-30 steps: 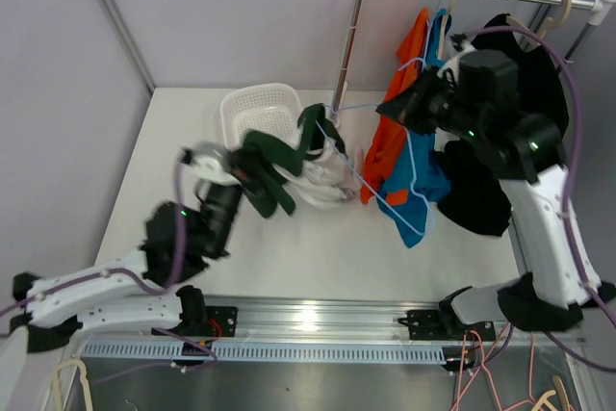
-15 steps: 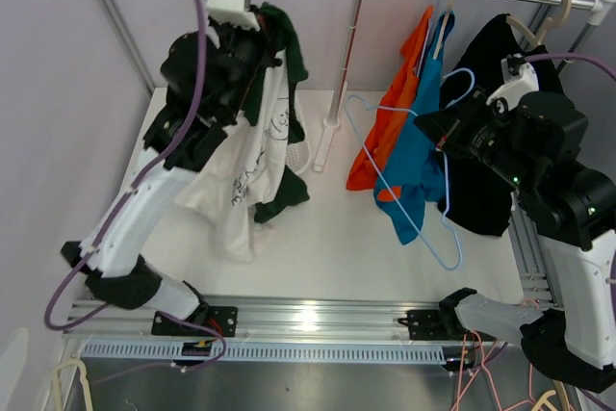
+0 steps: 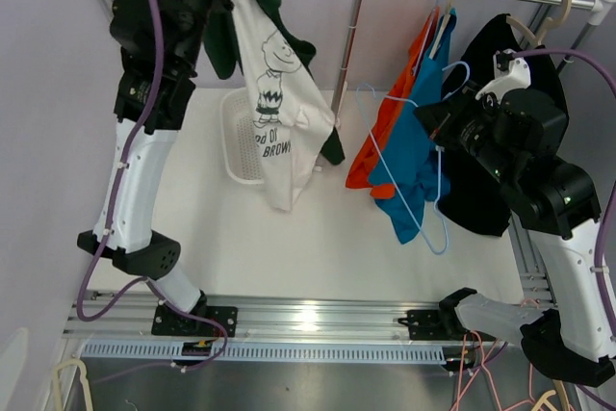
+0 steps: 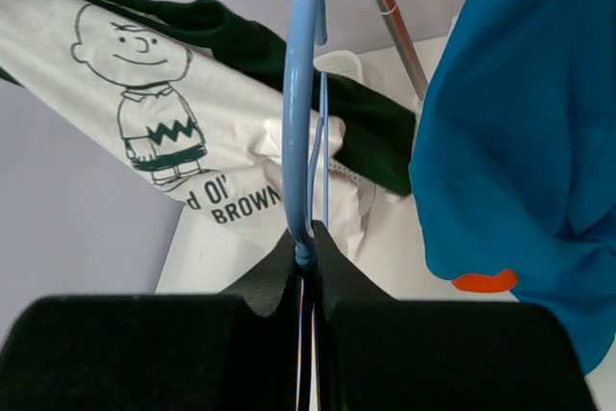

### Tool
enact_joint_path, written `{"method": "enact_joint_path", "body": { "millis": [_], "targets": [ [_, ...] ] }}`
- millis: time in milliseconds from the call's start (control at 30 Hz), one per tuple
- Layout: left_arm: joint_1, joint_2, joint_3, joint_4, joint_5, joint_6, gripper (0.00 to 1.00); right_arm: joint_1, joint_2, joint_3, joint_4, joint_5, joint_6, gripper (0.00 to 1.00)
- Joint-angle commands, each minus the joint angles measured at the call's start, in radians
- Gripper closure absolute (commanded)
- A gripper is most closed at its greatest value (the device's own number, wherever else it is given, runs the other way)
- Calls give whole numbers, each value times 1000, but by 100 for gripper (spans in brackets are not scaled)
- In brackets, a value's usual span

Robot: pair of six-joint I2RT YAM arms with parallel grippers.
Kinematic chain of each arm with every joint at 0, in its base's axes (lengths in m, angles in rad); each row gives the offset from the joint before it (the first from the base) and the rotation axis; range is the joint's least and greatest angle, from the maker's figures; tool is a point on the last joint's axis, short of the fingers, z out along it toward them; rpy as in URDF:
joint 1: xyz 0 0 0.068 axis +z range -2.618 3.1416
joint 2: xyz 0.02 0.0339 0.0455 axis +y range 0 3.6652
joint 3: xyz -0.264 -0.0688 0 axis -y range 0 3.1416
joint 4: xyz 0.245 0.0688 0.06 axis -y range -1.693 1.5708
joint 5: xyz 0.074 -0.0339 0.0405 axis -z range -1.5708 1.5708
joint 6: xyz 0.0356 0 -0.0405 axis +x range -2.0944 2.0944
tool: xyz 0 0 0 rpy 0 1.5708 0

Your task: Remove the t-shirt from the hanger

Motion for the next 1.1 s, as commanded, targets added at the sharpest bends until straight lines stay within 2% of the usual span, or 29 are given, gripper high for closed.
{"method": "enact_joint_path", "body": {
  "millis": [0,233,400,467,500,533,600,633,700,733,800,833,900,967,1033,1067],
  "targets": [
    [57,-25,80,124,74,-54,99,3,-25,-22,108,57,-34,100],
    [176,69,183,131,150,-146,99,3,0,11,128,129,-62,100],
    [235,106,192,136,188,-208,99,0,38,50,129,145,-72,100],
    [244,118,146,107,190,-217,99,0,44,50,136,148,-71,100],
    [244,114,118,102,190,-229,99,0,47,41,149,149,-71,100],
    [244,103,-23,111,193,-240,99,-3,47,36,157,152,-72,100],
    [244,37,-165,214,196,-295,99,-8,54,28,178,151,-75,100],
    [244,16,-378,258,200,-315,99,-14,67,34,182,146,-75,100],
    [239,-27,-486,312,214,-369,99,-23,89,51,194,123,-94,100],
    [229,-37,-641,358,214,-380,100,-28,115,76,200,102,-103,100],
    [206,-50,-713,383,205,-386,99,-48,153,106,208,80,-135,100],
    [180,-64,-798,407,181,-384,99,-54,197,148,206,91,-144,100],
    [155,-75,-842,404,132,-413,99,-63,242,191,203,111,-161,100],
    [143,-55,-856,331,116,-449,99,-66,308,240,209,152,-172,100],
    [138,20,-816,201,38,-539,99,-69,351,268,228,189,-186,100],
    [138,58,-789,29,3,-568,99,-71,374,294,237,222,-193,100]
  ]
}}
